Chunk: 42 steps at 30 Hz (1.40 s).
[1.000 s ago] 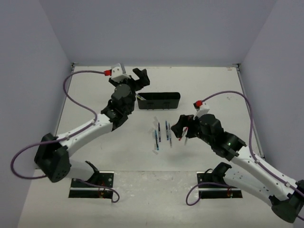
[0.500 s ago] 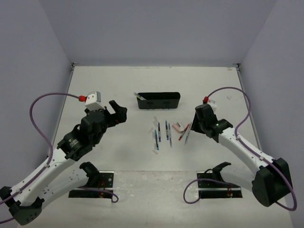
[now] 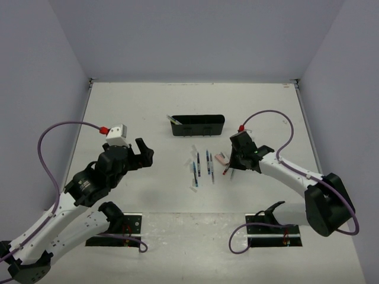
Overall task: Sort the stationery into containers
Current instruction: Pick up the pen from the center of the board.
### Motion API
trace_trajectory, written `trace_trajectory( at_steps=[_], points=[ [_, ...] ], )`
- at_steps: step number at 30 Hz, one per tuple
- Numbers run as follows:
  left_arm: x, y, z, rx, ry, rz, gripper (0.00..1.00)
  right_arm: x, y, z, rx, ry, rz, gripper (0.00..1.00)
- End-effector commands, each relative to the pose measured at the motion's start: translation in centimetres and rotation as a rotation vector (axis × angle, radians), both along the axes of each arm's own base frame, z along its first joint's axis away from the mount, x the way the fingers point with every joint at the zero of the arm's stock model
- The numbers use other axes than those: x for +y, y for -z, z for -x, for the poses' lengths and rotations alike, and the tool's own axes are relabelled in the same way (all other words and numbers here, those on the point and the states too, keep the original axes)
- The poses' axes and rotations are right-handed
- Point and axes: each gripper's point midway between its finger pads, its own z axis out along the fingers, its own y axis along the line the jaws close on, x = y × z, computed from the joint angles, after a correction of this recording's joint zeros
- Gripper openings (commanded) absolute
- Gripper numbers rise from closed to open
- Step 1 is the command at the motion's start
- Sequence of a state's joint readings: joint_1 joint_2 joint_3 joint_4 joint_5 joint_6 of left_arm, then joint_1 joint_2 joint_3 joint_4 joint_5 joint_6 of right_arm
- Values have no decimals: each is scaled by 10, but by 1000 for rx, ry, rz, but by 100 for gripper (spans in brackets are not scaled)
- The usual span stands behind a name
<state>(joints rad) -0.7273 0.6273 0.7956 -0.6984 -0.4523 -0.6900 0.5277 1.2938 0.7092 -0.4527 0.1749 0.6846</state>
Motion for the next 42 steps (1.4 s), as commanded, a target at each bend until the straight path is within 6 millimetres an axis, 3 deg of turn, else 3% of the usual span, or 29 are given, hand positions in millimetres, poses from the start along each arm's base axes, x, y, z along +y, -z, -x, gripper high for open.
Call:
trace_trajectory(
  at_steps=[1, 7, 22, 32, 42],
  points=[
    [-5, 4, 4, 3, 55, -16, 100, 25, -16, -8, -45, -31, 6, 26],
    [-6, 3, 6, -11, 65, -2, 100, 25, -17, -9, -54, -5, 29, 22],
    [-13, 6, 10, -3, 94, -12, 100, -20, 7, -21, 5, 100, 108, 20],
    [-13, 6, 11, 0, 89, -13, 100, -24, 28, -21, 118, 98, 83, 21],
    [-13, 0, 13, -17, 96, 0, 100, -23, 32, -13, 188, 95, 87, 15]
  ],
)
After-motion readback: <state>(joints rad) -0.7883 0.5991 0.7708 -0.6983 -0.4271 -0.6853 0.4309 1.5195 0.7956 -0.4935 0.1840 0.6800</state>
